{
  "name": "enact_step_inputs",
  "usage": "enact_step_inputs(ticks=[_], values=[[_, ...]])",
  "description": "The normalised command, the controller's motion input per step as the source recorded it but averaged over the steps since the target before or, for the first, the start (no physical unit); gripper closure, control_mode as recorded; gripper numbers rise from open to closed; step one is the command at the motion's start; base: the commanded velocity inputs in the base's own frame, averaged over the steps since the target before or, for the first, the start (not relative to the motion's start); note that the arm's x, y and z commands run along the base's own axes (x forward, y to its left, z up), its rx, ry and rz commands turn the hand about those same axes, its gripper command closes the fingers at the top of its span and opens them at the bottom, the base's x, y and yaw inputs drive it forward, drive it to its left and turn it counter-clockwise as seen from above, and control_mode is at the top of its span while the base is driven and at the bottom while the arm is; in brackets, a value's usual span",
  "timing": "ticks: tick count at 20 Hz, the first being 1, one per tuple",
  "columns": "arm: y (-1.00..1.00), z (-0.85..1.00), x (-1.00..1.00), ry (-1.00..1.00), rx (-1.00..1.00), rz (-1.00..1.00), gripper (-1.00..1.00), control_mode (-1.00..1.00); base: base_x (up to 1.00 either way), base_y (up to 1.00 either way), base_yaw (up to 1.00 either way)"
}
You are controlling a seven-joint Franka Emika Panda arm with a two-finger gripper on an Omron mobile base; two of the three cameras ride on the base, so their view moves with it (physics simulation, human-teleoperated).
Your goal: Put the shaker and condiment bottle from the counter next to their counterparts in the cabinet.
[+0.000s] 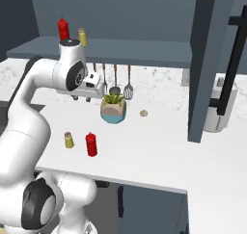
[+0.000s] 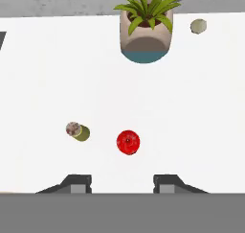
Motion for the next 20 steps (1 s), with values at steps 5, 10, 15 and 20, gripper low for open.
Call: enact_step_inputs(ticks=[5, 10, 15, 20], values=[[0.00, 0.00, -0.11, -0.06, 0.00, 0.00, -1.00, -1.00, 0.00, 0.00, 0.00], [0.00, 0.00, -0.21, -0.13, 0.00, 0.00, -1.00, -1.00, 0.00, 0.00, 0.00], [0.00, 0.00, -0.34, -0.20, 0.00, 0.00, -1.00, -1.00, 0.00, 0.00, 0.00], [-0.25, 0.00, -0.34, -0.12, 0.09, 0.02, -1.00, -1.00, 0.00, 0.00, 0.00]])
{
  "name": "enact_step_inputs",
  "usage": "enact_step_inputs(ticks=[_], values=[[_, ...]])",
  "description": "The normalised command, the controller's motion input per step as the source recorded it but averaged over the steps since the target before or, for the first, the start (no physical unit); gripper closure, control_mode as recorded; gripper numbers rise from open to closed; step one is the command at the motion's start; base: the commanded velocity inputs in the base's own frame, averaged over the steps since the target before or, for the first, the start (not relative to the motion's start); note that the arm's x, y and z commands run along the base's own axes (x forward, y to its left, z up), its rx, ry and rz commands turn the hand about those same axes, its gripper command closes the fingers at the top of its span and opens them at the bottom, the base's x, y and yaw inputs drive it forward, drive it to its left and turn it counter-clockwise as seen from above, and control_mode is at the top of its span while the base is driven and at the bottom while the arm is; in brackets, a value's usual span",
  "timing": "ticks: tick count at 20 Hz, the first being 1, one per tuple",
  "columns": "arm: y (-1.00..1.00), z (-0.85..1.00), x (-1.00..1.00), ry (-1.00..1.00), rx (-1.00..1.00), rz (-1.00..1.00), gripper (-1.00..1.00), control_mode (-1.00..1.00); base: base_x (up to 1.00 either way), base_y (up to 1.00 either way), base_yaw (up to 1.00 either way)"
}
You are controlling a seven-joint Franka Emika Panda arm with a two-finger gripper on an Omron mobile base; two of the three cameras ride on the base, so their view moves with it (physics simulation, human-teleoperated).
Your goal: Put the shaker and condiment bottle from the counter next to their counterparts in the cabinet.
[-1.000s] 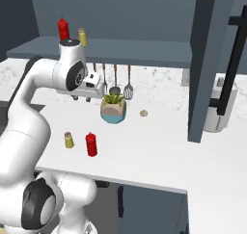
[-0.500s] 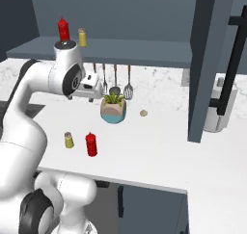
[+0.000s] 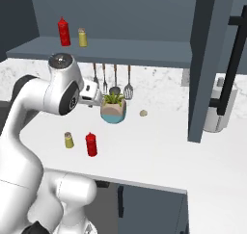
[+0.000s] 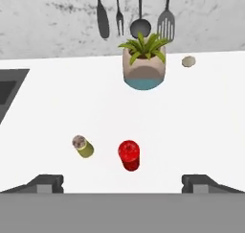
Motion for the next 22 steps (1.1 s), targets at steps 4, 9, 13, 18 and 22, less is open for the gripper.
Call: enact_step_inputs(ticks=[4, 9, 13, 18, 22], values=[[-0.33, 0.00, -0.36, -0.12, 0.13, 0.12, -1.00, -1.00, 0.00, 0.00, 0.00], [-0.23, -0.01, -0.38, -0.11, 0.08, 0.25, -1.00, -1.00, 0.00, 0.00, 0.00], [-0.02, -0.02, -0.31, -0.12, 0.01, 0.30, -1.00, -1.00, 0.00, 0.00, 0.00], [0.00, -0.21, -0.04, -0.03, -0.02, 0.29, -1.00, -1.00, 0.00, 0.00, 0.00], [0.05, -0.29, 0.00, 0.02, -0.02, 0.11, -1.00, -1.00, 0.00, 0.00, 0.00]])
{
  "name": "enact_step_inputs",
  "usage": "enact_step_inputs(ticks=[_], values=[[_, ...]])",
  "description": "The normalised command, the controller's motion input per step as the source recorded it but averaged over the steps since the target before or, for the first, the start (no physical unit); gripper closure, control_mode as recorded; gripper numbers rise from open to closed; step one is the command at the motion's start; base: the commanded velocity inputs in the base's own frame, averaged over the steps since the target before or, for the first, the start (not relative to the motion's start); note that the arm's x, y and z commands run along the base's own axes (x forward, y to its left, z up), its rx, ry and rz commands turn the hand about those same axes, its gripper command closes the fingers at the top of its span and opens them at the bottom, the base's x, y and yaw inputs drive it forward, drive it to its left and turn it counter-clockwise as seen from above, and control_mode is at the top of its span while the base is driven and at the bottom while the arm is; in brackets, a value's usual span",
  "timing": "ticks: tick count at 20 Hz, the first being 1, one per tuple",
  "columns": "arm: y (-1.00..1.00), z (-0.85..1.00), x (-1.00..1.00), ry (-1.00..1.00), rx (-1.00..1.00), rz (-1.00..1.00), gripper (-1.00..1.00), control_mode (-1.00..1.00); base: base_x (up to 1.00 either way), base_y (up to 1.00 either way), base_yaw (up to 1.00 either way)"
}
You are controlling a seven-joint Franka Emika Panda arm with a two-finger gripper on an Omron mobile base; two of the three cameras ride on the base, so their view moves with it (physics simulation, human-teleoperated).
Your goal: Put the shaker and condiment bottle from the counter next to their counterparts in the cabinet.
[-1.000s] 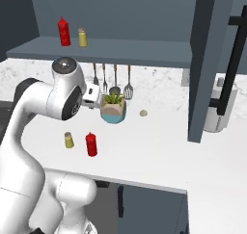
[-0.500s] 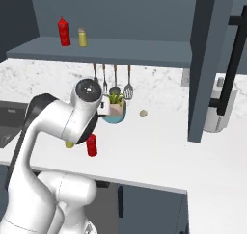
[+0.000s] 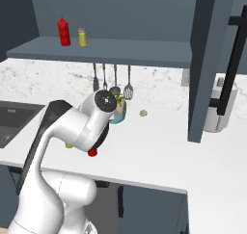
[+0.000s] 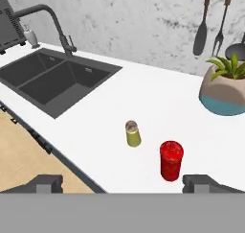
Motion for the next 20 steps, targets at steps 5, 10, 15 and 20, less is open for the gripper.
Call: enact_step_inputs(ticks=[5, 10, 15, 20], values=[[0.00, -0.50, 0.00, 0.03, 0.00, 0.03, -1.00, -1.00, 0.00, 0.00, 0.00], [-0.03, -0.33, -0.09, -0.02, 0.18, 0.02, -1.00, -1.00, 0.00, 0.00, 0.00], [-0.09, -0.16, -0.32, -0.13, 0.34, 0.05, -1.00, -1.00, 0.00, 0.00, 0.00], [-0.01, -0.27, -0.20, -0.18, 0.13, 0.06, -1.00, -1.00, 0.00, 0.00, 0.00]])
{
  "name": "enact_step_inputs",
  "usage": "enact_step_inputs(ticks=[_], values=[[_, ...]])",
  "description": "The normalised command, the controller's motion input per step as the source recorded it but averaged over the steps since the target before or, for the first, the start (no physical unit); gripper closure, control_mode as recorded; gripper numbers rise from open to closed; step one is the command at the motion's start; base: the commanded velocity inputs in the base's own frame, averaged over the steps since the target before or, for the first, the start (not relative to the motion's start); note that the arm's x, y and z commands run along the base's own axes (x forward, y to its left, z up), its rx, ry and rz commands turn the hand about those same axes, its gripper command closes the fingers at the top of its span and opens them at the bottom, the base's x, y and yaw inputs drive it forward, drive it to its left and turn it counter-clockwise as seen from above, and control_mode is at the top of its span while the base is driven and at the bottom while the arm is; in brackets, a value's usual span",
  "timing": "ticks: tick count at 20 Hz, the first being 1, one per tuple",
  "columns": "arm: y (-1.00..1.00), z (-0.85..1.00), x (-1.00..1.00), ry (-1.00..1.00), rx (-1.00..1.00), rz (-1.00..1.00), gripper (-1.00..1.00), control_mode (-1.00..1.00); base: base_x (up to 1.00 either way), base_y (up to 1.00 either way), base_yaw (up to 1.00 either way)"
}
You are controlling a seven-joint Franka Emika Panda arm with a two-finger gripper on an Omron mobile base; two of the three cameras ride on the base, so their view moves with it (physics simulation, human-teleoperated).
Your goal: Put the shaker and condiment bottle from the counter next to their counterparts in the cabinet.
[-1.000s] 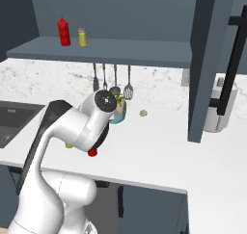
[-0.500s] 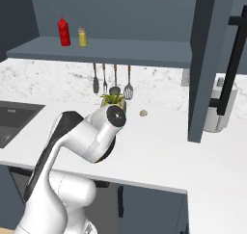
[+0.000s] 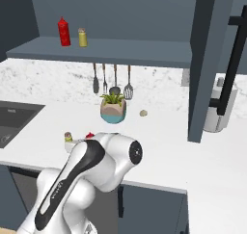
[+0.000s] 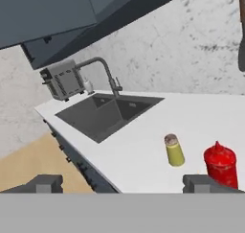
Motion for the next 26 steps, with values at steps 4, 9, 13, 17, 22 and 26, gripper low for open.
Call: enact_step_inputs(ticks=[4, 9, 13, 17, 22, 26], values=[[0.00, -0.25, -0.07, -0.27, 0.00, 0.05, -1.00, -1.00, 0.00, 0.00, 0.00], [0.00, -0.11, 0.00, -0.28, 0.00, 0.05, -1.00, -1.00, 0.00, 0.00, 0.00], [0.03, -0.13, 0.00, -0.17, 0.00, 0.07, -1.00, -1.00, 0.00, 0.00, 0.00], [0.10, -0.26, 0.00, -0.08, -0.02, 0.05, -1.00, -1.00, 0.00, 0.00, 0.00], [0.10, -0.19, 0.23, 0.00, -0.01, 0.02, -1.00, -1.00, 0.00, 0.00, 0.00], [0.00, -0.06, 0.44, 0.04, 0.00, 0.00, -1.00, -1.00, 0.00, 0.00, 0.00]])
